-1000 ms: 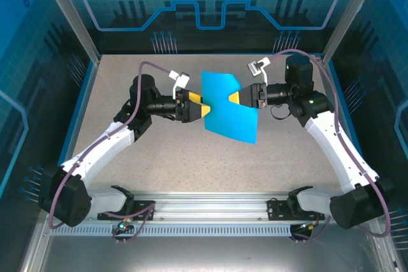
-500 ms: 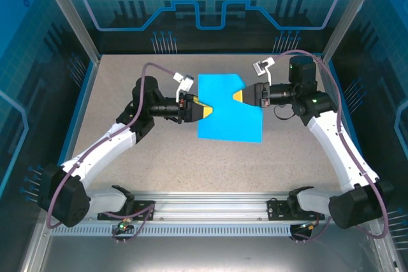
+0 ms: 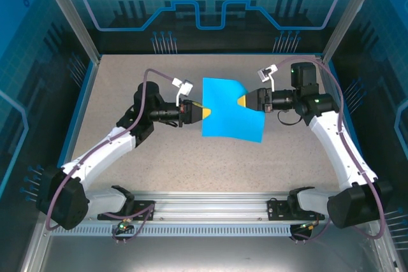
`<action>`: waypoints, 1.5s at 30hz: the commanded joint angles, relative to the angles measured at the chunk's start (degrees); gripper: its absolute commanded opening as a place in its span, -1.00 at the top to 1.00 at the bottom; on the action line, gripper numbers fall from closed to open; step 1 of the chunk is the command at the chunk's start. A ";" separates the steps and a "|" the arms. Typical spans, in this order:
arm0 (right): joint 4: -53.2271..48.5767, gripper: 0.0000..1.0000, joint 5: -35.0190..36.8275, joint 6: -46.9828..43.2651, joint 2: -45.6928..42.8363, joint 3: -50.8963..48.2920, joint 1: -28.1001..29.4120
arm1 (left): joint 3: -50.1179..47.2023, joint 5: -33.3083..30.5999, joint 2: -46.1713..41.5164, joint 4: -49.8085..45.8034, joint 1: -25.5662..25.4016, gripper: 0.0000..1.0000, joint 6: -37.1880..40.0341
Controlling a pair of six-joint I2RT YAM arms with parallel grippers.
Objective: Fold a paper plane with a square sheet of paper (fold left side to right side)
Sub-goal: Place a square sheet of paper at the center of the table, then first fold in half a square sheet of paper at the center of the table.
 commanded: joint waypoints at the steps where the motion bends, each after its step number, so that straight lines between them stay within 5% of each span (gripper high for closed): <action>1: -10.39 -0.53 12.24 -7.50 1.14 2.25 -1.26 | -1.27 -4.96 0.84 -6.53 -0.10 1.00 0.89; 6: -15.99 -0.94 32.05 -11.17 3.38 1.72 -1.18 | -2.98 -10.30 7.00 -14.39 0.41 1.00 -0.18; 12: -8.61 -0.98 36.38 -8.39 5.82 -5.29 -0.77 | -0.97 -12.95 19.15 -19.42 1.50 1.00 -0.25; 18: 3.06 -0.80 34.31 -3.27 11.15 -11.90 0.51 | 7.91 -16.54 28.15 -28.81 3.42 1.00 5.10; 24: 14.80 -0.13 29.55 3.25 22.23 -14.09 6.13 | 13.31 -18.25 31.55 -34.42 3.42 1.00 6.91; 35: 15.70 0.00 31.81 3.86 35.12 -9.66 9.00 | 16.08 -16.54 33.36 -36.61 3.30 0.77 7.30; 45: 11.94 0.00 35.67 3.40 36.84 -10.18 9.87 | 18.25 -10.22 35.09 -31.31 0.93 0.18 3.46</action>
